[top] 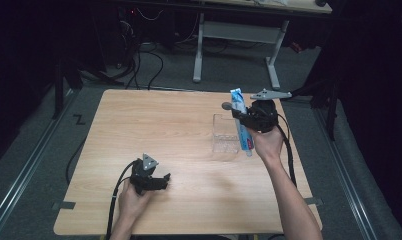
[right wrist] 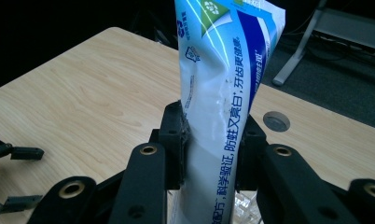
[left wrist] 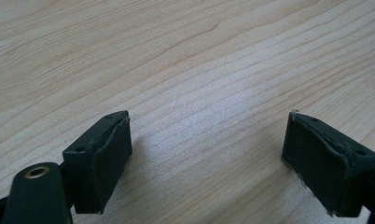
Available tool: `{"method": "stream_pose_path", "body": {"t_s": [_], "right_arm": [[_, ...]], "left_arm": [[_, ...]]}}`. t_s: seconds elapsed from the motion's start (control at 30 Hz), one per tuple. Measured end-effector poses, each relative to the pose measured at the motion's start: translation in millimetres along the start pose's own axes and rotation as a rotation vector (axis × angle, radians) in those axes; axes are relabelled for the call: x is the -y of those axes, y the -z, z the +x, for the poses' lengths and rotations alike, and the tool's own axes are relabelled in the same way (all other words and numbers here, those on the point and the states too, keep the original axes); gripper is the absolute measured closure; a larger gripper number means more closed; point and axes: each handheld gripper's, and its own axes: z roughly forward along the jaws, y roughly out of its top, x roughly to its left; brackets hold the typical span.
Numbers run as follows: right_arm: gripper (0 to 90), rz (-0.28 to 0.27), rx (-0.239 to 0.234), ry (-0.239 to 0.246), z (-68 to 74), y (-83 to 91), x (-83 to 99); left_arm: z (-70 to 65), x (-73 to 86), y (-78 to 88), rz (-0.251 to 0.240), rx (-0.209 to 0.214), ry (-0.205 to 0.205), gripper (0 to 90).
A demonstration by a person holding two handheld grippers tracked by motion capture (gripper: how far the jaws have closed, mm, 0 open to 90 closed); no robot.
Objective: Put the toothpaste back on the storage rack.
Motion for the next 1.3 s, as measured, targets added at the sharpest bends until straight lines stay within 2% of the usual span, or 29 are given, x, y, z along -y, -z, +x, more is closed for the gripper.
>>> {"method": "stream_pose_path", "body": {"t_s": [0.4,1.0,1.3], "right_arm": [[70.0,-0.020,0.025,0.010,5.2,-12.8,-9.3],[70.0,-0.029,0.063,-0.037,-3.7,-30.2,-12.4],[70.0,-0.030,0.084,-0.041,-7.4,-32.9,-18.8]], "left_arm": [[-0.3,-0.2,-0.2,0.000,-0.001,0.001,15.9],[-0.2,-0.3,-0.2,0.003,-0.002,-0.001,15.9],[-0.2,-0.3,-0.2,0.002,-0.002,-0.001,15.9]]}}
